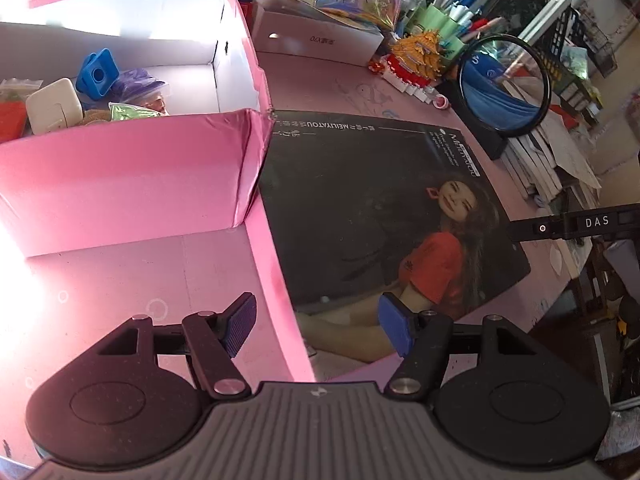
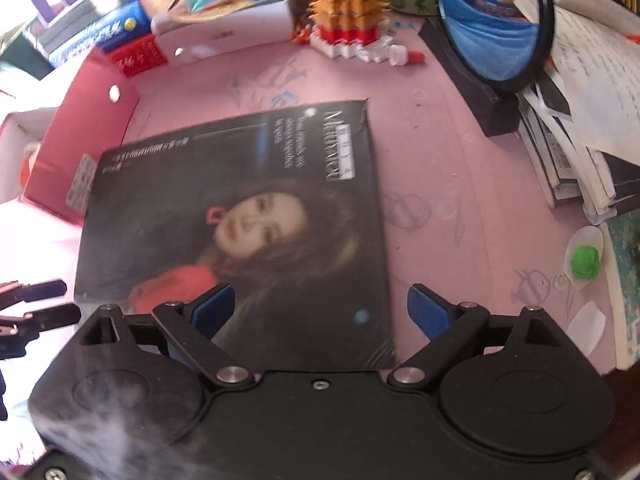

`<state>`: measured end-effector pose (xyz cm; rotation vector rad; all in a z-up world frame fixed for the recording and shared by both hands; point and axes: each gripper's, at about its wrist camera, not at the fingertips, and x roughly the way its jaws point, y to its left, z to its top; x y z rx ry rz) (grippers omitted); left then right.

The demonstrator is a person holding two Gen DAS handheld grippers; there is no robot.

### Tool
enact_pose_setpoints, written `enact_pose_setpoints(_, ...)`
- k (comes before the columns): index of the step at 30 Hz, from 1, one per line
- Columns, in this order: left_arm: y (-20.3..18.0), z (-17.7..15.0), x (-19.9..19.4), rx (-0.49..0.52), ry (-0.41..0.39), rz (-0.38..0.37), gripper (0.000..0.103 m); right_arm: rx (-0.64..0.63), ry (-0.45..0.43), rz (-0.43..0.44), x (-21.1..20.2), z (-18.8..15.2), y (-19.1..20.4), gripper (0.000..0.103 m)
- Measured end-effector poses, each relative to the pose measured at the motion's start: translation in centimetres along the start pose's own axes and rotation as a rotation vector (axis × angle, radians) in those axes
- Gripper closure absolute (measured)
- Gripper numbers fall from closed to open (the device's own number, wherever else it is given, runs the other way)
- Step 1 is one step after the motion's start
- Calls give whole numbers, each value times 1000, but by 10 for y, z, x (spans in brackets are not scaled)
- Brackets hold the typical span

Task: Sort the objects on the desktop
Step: 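Grasp the edges of the black MEILIYAOU album with both grippers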

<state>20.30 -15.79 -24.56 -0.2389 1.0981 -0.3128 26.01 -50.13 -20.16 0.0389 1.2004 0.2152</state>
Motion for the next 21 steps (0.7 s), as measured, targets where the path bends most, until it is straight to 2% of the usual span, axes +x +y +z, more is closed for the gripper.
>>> enact_pose_setpoints(7, 1, 3, 7, -44, -19, 21, 36, 22, -21, 60, 13, 3, -26, 9)
enact_pose_setpoints(14, 3, 7, 14, -86, -35, 39, 36, 3, -33, 115, 17, 4, -28, 10)
enact_pose_setpoints(21, -2, 11, 22, -78, -30, 26, 36, -19, -6, 138, 27, 3, -25, 10)
